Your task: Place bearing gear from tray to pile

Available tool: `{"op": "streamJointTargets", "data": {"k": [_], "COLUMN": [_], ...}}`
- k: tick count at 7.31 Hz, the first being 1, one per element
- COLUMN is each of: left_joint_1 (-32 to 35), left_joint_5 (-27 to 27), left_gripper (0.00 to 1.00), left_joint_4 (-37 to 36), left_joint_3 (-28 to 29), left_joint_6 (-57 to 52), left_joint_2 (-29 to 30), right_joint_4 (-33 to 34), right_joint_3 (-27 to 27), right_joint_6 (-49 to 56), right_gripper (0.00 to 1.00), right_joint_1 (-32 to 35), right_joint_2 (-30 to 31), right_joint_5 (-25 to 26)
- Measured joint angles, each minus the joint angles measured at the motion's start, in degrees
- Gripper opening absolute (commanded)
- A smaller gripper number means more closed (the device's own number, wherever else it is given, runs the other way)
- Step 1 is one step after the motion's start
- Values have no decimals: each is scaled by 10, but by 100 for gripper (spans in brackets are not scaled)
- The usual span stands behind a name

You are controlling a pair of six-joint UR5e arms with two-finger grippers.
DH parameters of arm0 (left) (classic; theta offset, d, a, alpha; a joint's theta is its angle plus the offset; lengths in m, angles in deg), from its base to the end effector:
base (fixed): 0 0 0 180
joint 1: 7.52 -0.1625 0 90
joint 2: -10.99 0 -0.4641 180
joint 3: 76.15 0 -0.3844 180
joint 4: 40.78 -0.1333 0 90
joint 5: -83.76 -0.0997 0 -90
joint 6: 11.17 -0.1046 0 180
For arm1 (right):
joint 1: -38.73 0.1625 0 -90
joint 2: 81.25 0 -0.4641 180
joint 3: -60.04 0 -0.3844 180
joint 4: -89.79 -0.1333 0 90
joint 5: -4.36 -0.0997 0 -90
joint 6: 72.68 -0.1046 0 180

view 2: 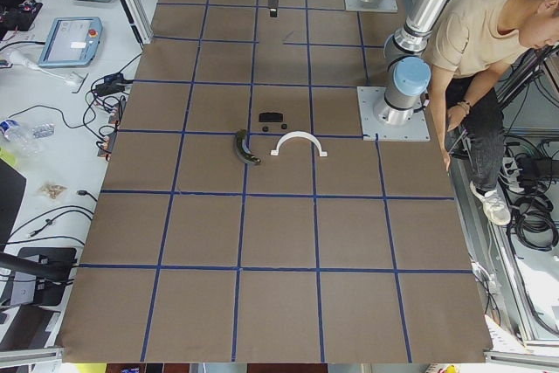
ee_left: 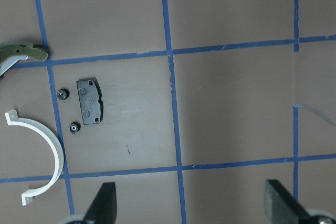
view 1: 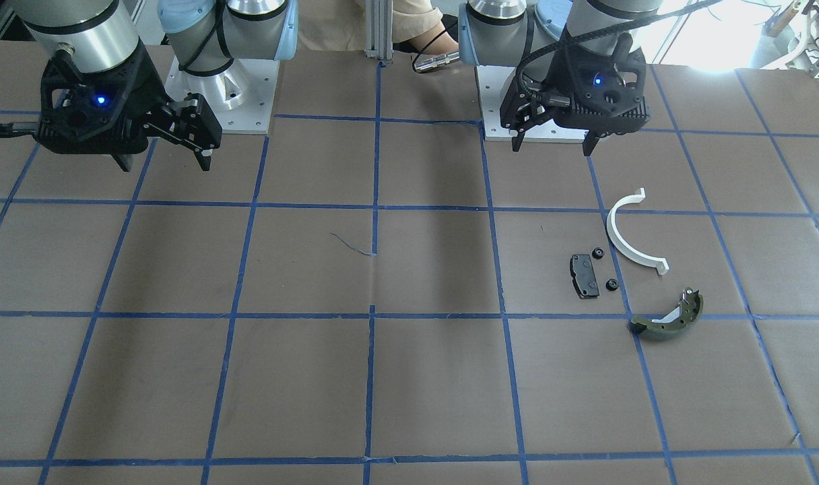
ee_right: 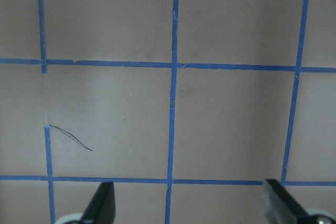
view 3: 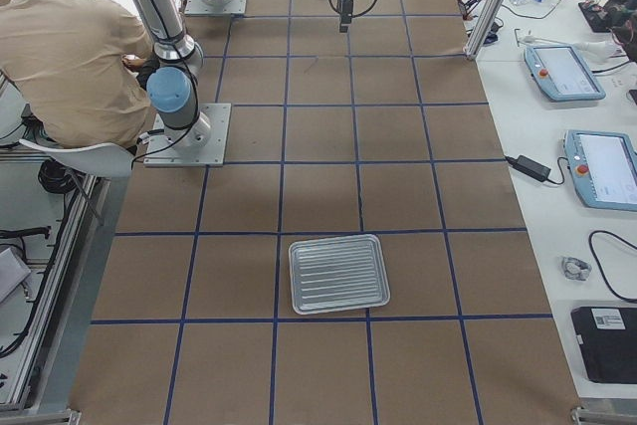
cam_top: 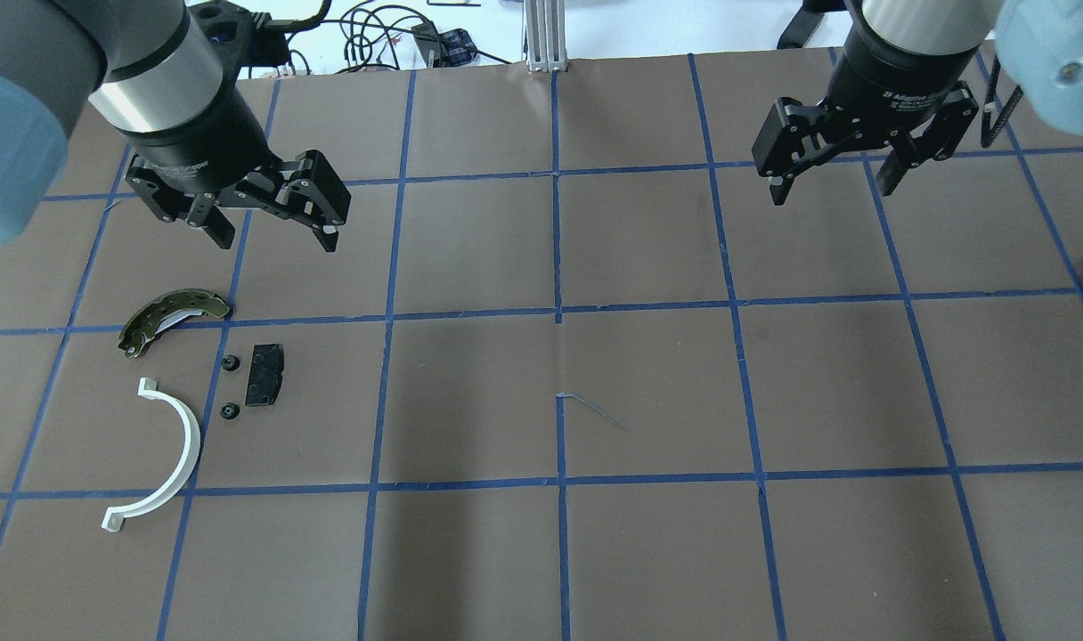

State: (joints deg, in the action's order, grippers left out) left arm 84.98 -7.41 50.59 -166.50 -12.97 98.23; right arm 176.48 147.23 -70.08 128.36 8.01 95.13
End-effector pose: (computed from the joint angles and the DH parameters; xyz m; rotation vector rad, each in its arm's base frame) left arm -0.1512 -0.4571 0.5395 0.1168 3.1190 -0.0285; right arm 0.1287 -0.4884 0.5337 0.0611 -3.1279 -0.0344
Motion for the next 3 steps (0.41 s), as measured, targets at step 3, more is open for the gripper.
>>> {"op": "streamJointTargets", "data": {"k": [3], "left_joint_1": [0], "left_joint_5": [1], "left_gripper": [100], "left_joint_4": [-35], "left_joint_3": [-8], "left_joint_6": [0], "left_joint_2": [-1], "right_joint_4": [7], "right_joint_3": [7], "right_joint_6": [-3], "right_gripper": [100], "right_joint_1": [-1], "right_joint_2": [0], "right_joint_5": [-5]}}
